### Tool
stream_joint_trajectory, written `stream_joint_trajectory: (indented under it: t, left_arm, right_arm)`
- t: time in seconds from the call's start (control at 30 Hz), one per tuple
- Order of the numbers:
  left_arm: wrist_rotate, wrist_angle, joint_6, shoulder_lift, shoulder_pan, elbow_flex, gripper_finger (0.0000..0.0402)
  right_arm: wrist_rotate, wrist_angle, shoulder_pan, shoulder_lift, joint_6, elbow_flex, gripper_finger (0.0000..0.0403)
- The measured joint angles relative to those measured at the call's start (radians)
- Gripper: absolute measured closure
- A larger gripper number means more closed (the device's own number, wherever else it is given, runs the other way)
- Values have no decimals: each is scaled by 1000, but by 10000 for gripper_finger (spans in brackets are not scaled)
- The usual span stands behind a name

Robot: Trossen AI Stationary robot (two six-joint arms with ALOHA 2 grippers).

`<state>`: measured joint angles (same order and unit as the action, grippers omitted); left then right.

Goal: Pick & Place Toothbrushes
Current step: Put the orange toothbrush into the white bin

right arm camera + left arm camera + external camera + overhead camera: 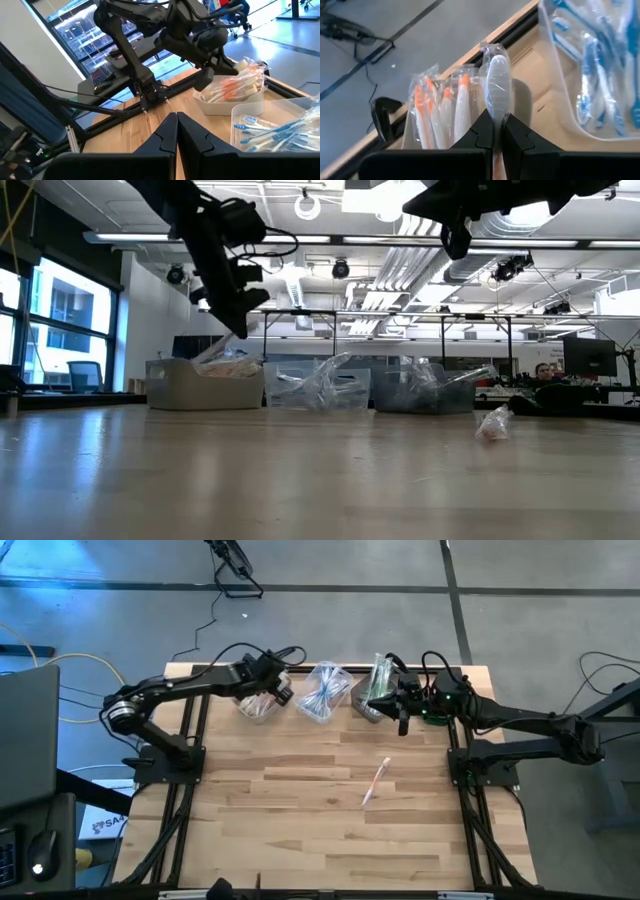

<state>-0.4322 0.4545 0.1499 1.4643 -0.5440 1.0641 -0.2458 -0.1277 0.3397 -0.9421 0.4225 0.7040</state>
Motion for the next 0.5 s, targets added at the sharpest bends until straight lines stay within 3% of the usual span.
stream_joint_trajectory:
  t: [0.23, 0.5]
  left_arm:
    - [-73, 3, 73, 40, 0, 0, 381]
    - [-110, 19, 91, 42, -11, 1, 271]
  right_arm:
    - [-21, 5, 0, 0, 3, 0, 400]
    - [-64, 5, 0, 0, 3, 0, 401]
